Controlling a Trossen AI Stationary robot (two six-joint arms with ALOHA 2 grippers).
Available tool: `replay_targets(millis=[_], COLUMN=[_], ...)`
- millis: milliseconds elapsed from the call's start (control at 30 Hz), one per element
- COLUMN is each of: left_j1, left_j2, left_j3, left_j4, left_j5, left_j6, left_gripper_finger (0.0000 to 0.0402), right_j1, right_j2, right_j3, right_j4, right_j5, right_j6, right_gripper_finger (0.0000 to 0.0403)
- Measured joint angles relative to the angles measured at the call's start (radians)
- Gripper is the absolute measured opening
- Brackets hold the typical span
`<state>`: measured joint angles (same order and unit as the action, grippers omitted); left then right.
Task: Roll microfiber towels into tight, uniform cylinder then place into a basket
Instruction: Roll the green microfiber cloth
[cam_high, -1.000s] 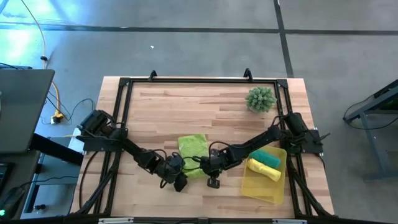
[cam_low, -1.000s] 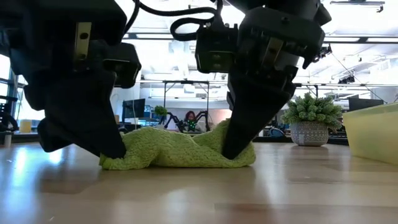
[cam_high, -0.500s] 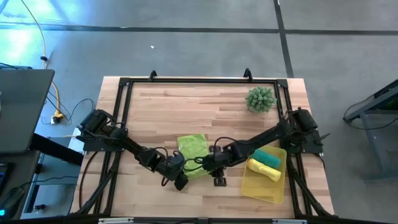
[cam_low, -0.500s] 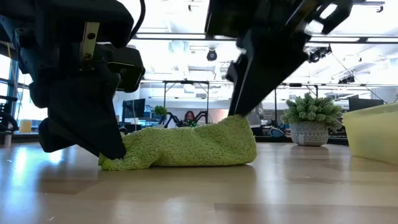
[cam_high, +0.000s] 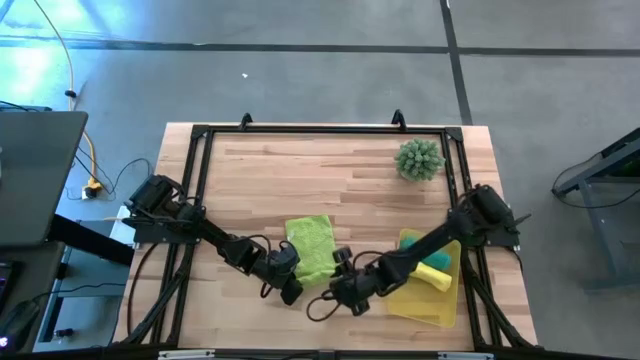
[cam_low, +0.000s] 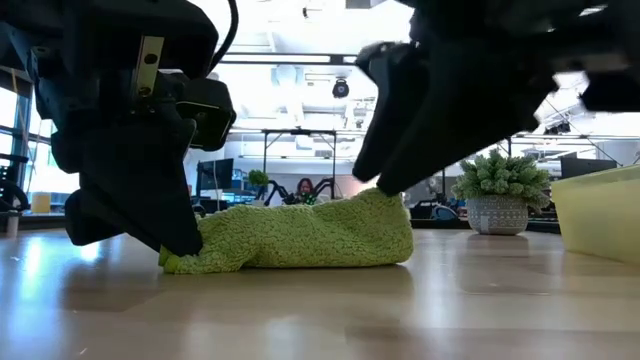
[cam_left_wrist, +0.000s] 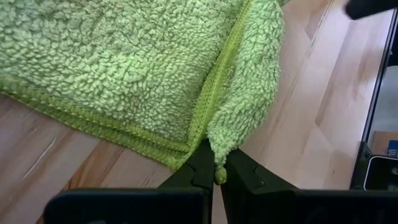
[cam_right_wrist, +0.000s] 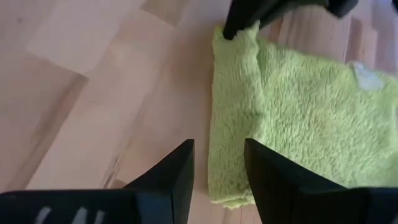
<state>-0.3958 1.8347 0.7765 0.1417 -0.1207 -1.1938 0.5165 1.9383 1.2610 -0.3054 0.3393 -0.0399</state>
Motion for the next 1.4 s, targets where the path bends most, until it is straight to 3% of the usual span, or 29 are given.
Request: replay_targets(millis=[300, 700, 867, 1100, 1400], left_j1=[0.003, 0.003, 0.004, 0.004, 0.004], left_j2=[0.000, 0.000, 0.003, 0.003, 0.003], left_j3=[0.000, -0.001, -0.002, -0.002, -0.002], left_j4=[0.000, 0.004, 0.026, 0.039, 0.040], left_j5=[0.000, -0.002, 0.000, 0.008, 0.008], left_j6=[0.000, 0.012, 0.028, 0.053, 0.053], left_gripper_finger=[0.0005, 0.0005, 0.0005, 0.0005, 0.0005], right_j1=[-0.060, -0.035, -0.019, -0.049, -0.087], right_j2=[0.011, -0.031, 0.020, 0.068, 0.070], right_j3=[0.000, 0.000, 0.000, 0.000, 0.000], right_j4=[-0.013, -0.008, -0.016, -0.015, -0.040], right_j5=[-0.115, -0.110, -0.102, 0.004, -0.067], right_j6=[0.086, 0.130, 0.114, 0.123, 0.134], right_gripper_finger=[0.0133, 0.0133, 0.0133, 0.0133, 0.0150])
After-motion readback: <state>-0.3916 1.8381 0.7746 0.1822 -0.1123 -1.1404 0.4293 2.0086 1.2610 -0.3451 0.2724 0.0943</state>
